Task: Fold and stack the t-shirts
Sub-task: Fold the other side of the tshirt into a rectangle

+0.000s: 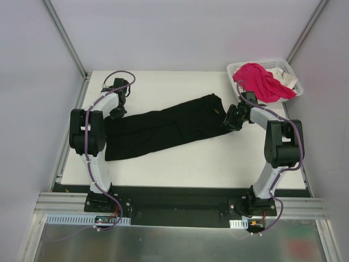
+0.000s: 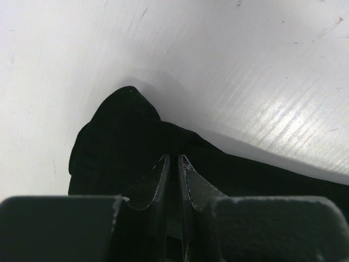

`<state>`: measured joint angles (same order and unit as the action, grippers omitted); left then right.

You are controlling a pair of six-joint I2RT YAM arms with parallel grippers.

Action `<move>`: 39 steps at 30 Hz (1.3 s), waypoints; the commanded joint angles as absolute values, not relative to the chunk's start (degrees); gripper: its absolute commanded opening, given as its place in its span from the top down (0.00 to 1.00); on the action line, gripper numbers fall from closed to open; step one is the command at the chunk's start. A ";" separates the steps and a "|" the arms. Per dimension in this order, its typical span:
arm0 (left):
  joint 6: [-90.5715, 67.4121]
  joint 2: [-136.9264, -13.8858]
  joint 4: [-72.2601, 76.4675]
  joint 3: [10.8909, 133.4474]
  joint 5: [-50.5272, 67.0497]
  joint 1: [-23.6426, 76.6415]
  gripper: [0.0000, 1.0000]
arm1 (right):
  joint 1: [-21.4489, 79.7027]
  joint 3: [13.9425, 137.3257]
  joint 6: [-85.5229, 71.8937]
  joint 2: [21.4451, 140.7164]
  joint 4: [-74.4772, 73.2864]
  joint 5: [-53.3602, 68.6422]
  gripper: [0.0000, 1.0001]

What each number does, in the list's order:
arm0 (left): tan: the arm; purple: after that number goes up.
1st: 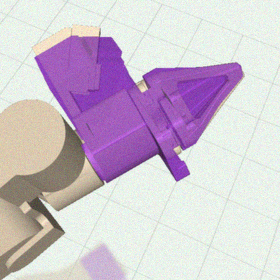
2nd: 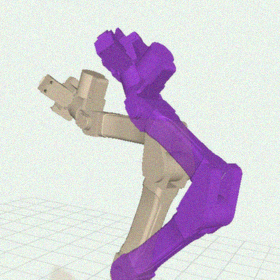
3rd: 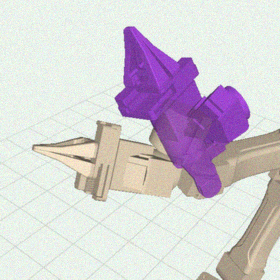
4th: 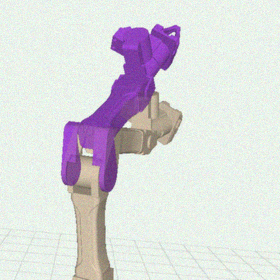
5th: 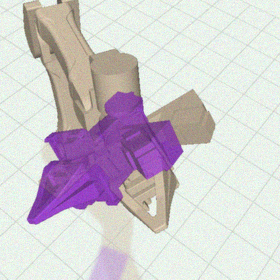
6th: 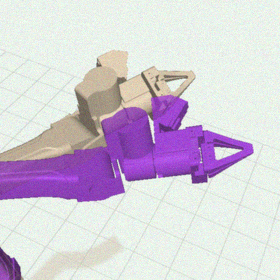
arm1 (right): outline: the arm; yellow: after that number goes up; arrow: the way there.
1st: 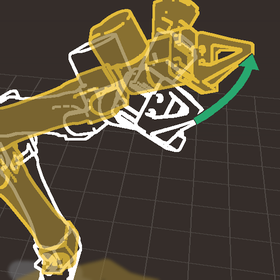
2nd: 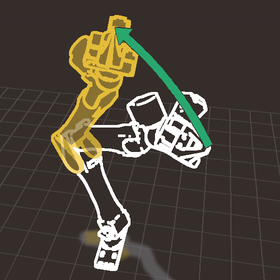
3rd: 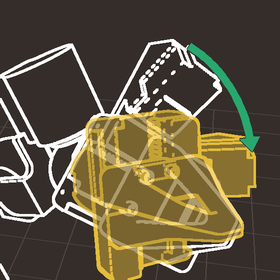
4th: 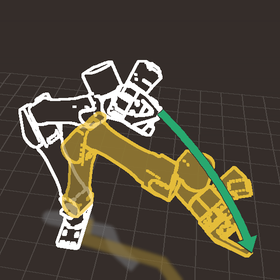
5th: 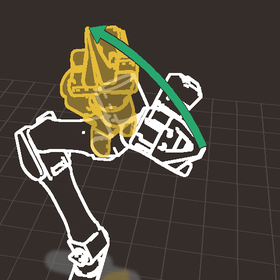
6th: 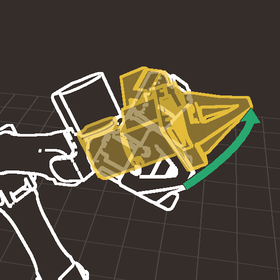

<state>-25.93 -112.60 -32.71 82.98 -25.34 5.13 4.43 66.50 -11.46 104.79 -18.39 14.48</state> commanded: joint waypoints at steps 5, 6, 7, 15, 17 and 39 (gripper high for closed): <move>-23.82 -113.12 -30.50 82.36 -21.19 4.31 1.00 | 4.04 67.41 -11.43 102.48 -18.81 13.54 0.52; -23.64 -113.20 -30.06 82.09 -20.66 4.31 1.00 | 4.04 67.59 -11.43 102.48 -18.72 13.62 0.53; -23.47 -113.20 -29.80 82.00 -20.57 4.31 1.00 | 4.04 67.67 -11.69 102.57 -18.81 13.71 0.53; -22.24 -111.89 -29.79 82.44 -19.95 4.31 1.00 | 4.04 67.93 -11.08 98.09 -20.92 10.99 0.53; -22.06 -111.10 -29.79 82.96 -19.86 4.22 0.93 | 4.04 68.55 -10.99 98.61 -21.62 11.16 0.53; -7.39 -110.04 -26.37 84.38 13.88 3.16 0.73 | 9.40 68.91 -9.67 102.92 -20.13 14.33 0.96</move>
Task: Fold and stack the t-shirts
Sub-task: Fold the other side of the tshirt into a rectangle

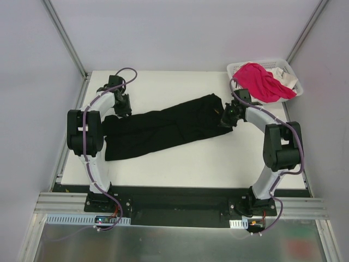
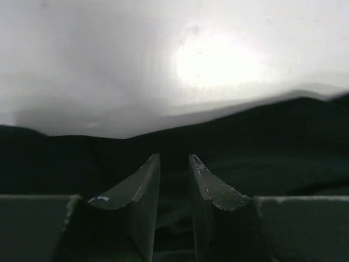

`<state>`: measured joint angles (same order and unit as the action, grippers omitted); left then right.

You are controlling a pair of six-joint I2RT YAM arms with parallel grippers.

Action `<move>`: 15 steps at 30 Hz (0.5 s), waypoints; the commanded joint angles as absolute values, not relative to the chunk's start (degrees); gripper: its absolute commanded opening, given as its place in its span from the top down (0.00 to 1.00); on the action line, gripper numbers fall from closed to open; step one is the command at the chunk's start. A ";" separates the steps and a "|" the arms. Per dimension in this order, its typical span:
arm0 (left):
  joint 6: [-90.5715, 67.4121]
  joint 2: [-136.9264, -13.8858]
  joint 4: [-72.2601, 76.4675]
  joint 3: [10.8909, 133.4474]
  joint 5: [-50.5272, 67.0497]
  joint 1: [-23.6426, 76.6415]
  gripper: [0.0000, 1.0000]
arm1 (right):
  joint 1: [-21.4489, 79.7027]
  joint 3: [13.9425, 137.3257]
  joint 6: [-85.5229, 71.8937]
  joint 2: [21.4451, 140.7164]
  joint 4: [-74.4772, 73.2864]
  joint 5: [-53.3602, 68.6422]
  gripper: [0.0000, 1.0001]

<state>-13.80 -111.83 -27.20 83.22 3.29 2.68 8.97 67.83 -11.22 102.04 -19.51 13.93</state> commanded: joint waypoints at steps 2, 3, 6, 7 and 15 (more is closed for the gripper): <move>-5.64 -110.56 -26.46 84.29 15.20 3.16 0.70 | 9.49 68.12 -9.75 102.48 -20.30 14.06 0.93; -5.28 -110.83 -26.46 84.29 15.38 3.16 0.67 | 9.41 67.25 -10.02 102.31 -20.48 13.54 0.88; -3.96 -111.18 -26.63 84.11 16.87 3.16 0.55 | 9.32 66.01 -9.93 101.08 -20.57 12.66 0.74; -3.61 -111.18 -26.63 83.94 17.57 3.16 0.53 | 9.40 65.22 -10.02 100.81 -20.57 12.40 0.72; -2.73 -112.76 -28.12 85.08 20.56 3.25 0.50 | 9.32 60.21 -13.88 97.74 -19.08 11.70 0.62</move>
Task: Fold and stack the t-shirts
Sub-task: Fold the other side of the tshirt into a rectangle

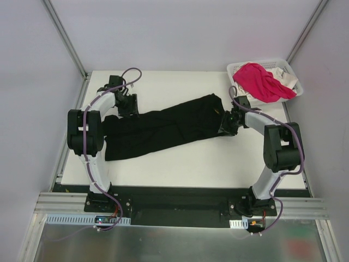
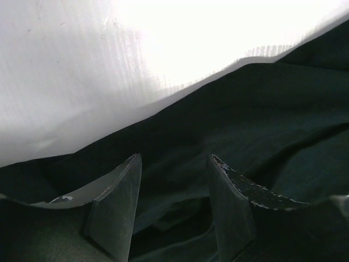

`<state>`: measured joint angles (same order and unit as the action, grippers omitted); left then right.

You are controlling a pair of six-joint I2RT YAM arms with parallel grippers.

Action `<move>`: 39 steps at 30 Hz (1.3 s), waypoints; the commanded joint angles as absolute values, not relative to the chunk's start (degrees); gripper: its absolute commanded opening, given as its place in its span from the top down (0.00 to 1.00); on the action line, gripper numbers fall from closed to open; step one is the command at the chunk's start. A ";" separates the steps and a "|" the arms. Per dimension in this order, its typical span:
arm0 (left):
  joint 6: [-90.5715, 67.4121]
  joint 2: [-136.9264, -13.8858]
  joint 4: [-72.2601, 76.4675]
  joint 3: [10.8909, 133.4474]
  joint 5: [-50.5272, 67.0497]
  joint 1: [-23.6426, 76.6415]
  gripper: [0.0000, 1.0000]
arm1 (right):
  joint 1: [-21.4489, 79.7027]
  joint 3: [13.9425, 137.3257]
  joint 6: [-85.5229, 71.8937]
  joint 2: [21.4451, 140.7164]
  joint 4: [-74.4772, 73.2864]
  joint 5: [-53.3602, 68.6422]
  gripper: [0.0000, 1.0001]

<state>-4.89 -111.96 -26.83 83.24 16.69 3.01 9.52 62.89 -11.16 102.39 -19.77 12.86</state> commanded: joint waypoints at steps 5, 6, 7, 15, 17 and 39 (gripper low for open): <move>-1.41 -113.12 -28.65 85.61 20.83 3.95 0.46 | 8.44 58.89 -13.19 97.21 -18.54 10.72 0.60; -1.06 -112.85 -28.65 85.52 20.92 3.96 0.45 | 8.18 58.80 -13.27 97.29 -18.63 10.29 0.60; -0.88 -112.16 -28.65 85.17 19.96 4.13 0.43 | 7.39 58.80 -13.27 97.29 -18.37 10.37 0.60; -0.53 -108.63 -25.84 82.79 16.35 4.48 0.52 | 5.80 61.43 -13.62 100.02 -16.88 10.90 0.62; -0.70 -108.63 -25.84 82.62 16.35 4.66 0.61 | 5.71 61.26 -14.06 100.19 -16.00 10.99 0.67; -18.71 -106.27 -23.74 75.87 3.18 7.47 1.00 | 5.63 67.23 -15.82 105.90 -15.03 10.72 0.94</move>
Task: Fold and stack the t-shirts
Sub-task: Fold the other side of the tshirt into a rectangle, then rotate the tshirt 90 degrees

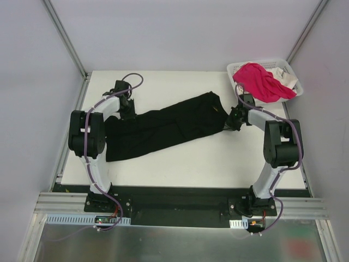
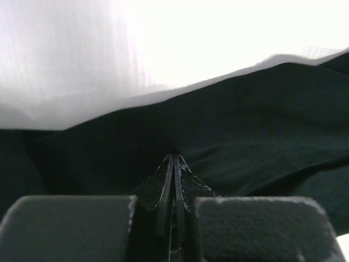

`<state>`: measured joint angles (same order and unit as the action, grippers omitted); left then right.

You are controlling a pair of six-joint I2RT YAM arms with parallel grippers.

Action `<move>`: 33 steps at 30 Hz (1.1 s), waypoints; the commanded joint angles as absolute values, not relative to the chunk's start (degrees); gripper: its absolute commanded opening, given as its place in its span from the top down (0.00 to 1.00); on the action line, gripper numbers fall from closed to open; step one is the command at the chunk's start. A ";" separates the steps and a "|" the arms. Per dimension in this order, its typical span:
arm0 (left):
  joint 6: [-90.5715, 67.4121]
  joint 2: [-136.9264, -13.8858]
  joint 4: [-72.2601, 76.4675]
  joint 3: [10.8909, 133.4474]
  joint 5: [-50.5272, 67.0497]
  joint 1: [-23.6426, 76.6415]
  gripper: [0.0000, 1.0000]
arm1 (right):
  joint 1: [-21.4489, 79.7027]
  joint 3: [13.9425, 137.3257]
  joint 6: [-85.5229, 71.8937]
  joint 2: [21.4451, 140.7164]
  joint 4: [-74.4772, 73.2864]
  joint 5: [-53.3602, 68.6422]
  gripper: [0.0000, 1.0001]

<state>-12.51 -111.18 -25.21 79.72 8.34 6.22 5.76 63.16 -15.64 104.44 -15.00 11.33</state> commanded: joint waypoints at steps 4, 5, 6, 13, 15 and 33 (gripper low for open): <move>-23.63 -102.14 -21.63 71.64 0.35 9.40 1.00 | 5.89 70.92 -15.47 108.27 -16.17 10.90 0.93; -24.25 -101.43 -21.19 70.85 -0.95 9.93 1.00 | 5.89 72.58 -15.47 108.80 -16.43 11.25 0.93; -24.78 -100.90 -21.01 69.71 -1.84 10.63 1.00 | 6.06 73.47 -15.56 109.24 -16.70 11.25 0.92; -26.81 -97.82 -20.65 67.94 -3.78 11.95 1.00 | 8.26 84.45 -13.80 114.26 -22.58 10.63 0.88; -26.54 -97.21 -20.74 68.03 -4.13 11.95 1.00 | 8.70 87.08 -12.48 114.17 -24.86 9.41 0.84; -12.40 -95.97 -19.95 74.53 -3.61 10.64 0.69 | 12.21 79.72 -6.60 97.57 -29.45 0.44 0.46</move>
<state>-17.61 -98.76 -20.32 71.88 -4.95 11.51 9.74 81.49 -8.99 105.36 -28.27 5.93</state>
